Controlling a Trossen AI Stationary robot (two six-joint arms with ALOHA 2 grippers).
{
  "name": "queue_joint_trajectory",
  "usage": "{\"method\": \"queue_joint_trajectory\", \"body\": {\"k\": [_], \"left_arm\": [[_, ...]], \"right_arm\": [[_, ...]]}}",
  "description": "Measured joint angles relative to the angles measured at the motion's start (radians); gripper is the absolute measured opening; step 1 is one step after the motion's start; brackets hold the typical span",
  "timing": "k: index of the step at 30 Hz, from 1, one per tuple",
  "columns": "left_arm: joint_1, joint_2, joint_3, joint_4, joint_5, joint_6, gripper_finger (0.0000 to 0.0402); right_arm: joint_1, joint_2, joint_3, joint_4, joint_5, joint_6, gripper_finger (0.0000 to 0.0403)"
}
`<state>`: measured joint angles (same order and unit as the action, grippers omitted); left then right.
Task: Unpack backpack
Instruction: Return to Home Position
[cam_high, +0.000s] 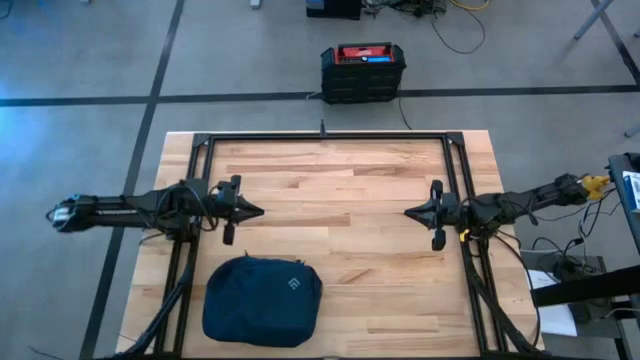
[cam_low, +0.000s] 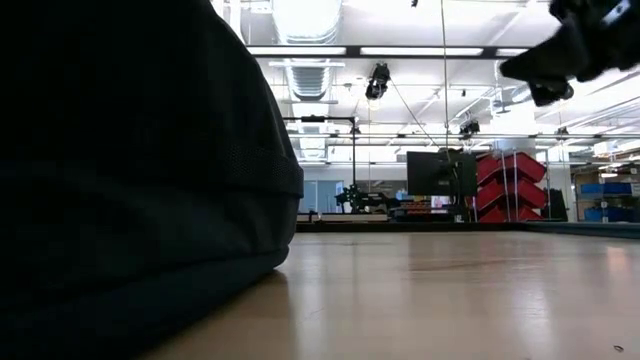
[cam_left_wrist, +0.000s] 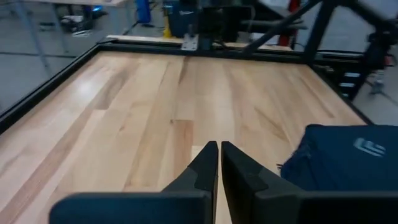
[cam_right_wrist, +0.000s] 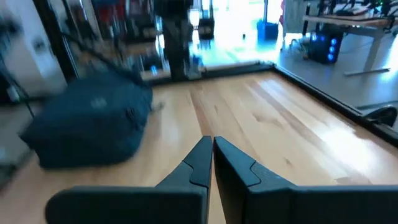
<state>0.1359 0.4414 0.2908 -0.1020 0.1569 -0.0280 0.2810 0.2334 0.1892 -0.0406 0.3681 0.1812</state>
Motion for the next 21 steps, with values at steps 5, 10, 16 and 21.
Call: {"method": "queue_joint_trajectory", "body": {"k": [5,10,16,21], "left_arm": [[0.02,-0.139,-0.004,-0.07,0.0,0.008,0.0],[0.018,-0.324,-0.05,-0.11,-0.009,-0.042,0.0],[0.012,-0.441,-0.146,-0.1,-0.009,-0.05,0.0],[0.008,-0.429,-0.237,0.017,-0.036,-0.096,0.0]], "right_arm": [[0.0,-0.145,-0.093,0.023,-0.009,-0.029,0.0002],[0.0,-0.22,-0.152,0.031,-0.01,-0.056,0.0002],[0.0,-0.218,-0.155,0.04,-0.01,-0.152,0.0002],[0.0,-0.204,-0.156,0.041,-0.02,-0.175,0.0002]]}}
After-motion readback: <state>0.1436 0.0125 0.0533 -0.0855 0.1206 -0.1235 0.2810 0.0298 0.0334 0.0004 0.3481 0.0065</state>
